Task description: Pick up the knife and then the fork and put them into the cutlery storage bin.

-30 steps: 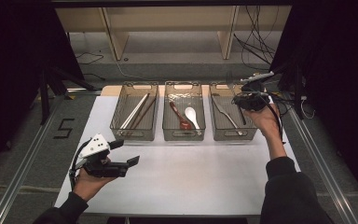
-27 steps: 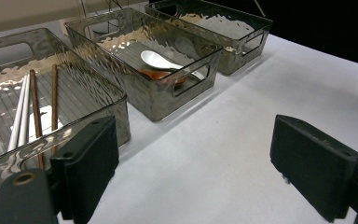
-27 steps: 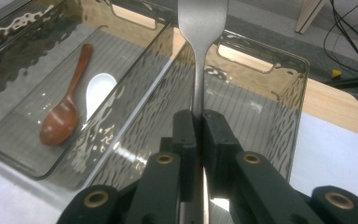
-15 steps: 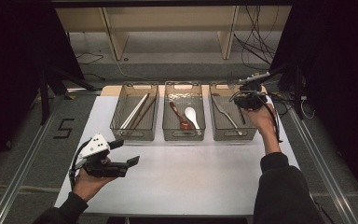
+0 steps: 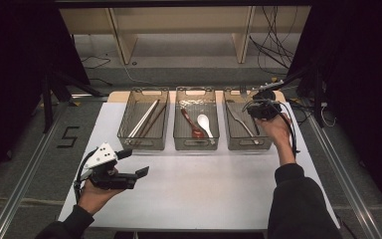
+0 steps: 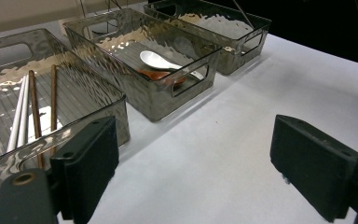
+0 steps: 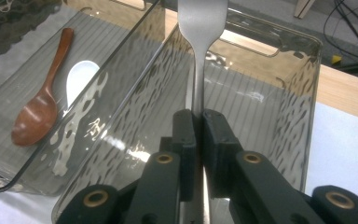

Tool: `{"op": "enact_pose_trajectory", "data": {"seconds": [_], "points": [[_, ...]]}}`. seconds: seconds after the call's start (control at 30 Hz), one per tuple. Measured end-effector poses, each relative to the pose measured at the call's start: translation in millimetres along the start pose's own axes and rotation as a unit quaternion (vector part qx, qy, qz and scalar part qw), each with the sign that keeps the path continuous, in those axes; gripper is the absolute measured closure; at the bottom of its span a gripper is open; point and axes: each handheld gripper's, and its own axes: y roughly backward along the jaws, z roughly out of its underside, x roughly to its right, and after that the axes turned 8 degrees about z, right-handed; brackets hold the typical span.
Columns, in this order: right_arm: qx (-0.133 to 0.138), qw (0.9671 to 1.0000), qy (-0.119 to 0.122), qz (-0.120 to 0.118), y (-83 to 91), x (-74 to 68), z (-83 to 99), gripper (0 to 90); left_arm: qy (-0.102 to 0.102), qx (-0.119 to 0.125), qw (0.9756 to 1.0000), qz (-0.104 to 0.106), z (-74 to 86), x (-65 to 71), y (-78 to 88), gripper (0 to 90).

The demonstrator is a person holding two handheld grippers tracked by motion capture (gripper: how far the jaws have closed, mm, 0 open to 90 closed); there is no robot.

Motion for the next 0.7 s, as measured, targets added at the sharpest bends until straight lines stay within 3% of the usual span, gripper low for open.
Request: {"op": "enact_pose_trajectory", "data": {"seconds": [0.7], "points": [[-0.033, 0.9993, 0.013, -0.008, -14.1, -4.0, 15.7, 83.9, 0.001, 0.000, 1.0000, 0.000, 0.0, 0.1, -0.4, 15.0]]}}
